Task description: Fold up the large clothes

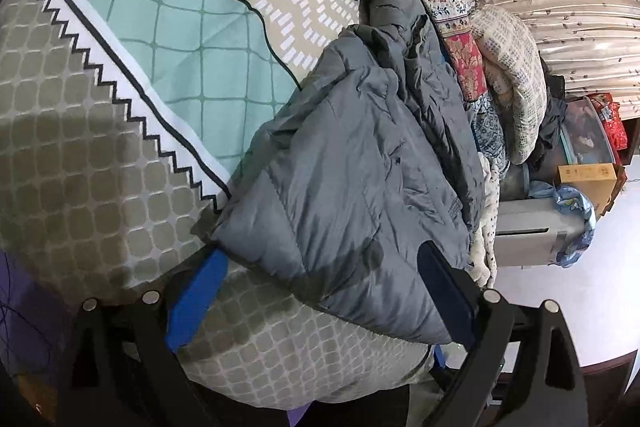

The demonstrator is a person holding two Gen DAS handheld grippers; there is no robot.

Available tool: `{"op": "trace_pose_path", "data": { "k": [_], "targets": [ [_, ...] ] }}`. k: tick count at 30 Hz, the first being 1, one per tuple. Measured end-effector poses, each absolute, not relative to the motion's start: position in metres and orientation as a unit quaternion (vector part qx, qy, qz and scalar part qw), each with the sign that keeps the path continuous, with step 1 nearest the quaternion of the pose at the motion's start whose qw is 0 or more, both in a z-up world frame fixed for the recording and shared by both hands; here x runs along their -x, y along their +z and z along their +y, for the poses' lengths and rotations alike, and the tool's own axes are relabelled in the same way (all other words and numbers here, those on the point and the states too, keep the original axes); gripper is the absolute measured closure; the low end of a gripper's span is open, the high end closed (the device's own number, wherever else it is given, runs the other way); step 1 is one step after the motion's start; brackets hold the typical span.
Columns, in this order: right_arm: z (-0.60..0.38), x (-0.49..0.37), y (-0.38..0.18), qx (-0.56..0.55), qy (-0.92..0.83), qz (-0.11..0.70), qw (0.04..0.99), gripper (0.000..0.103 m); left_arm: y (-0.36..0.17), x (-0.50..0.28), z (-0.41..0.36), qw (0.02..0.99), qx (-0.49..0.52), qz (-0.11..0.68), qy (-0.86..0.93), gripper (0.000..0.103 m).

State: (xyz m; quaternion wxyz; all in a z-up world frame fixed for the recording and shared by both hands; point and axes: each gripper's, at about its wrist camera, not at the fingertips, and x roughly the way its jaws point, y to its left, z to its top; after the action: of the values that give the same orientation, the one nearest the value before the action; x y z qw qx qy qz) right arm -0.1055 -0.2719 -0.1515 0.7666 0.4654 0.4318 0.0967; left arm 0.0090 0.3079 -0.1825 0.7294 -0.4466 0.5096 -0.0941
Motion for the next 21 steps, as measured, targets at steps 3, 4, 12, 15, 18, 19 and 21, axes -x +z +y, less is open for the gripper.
{"op": "trace_pose_path", "data": {
  "k": [3,4,12,15,18,19,21],
  "targets": [
    [-0.267,0.1,-0.148,-0.465,0.1,0.433,0.766,0.019,-0.181,-0.014,0.305,0.73,0.446,0.508,-0.101,0.103],
    [-0.266,0.098,-0.147,-0.465,0.103,0.431,0.767,0.019,-0.18,-0.015,0.304,0.73,0.447,0.507,-0.102,0.103],
    [-0.26,0.08,-0.147,-0.459,0.097,0.433,0.77,0.019,-0.184,-0.03,0.299,0.742,0.427,0.51,-0.083,0.103],
    [-0.258,0.077,-0.142,-0.45,0.094,0.434,0.775,0.03,-0.181,-0.03,0.3,0.743,0.421,0.515,-0.074,0.103],
    [-0.258,0.074,-0.14,-0.443,0.091,0.433,0.78,0.039,-0.181,-0.028,0.306,0.74,0.423,0.518,-0.068,0.103],
    [-0.259,0.072,-0.142,-0.443,0.088,0.436,0.778,0.043,-0.182,-0.029,0.307,0.739,0.424,0.519,-0.067,0.103],
    [-0.262,0.067,-0.147,-0.447,0.085,0.44,0.774,0.054,-0.185,-0.032,0.309,0.736,0.425,0.523,-0.063,0.103]
  ]
}}
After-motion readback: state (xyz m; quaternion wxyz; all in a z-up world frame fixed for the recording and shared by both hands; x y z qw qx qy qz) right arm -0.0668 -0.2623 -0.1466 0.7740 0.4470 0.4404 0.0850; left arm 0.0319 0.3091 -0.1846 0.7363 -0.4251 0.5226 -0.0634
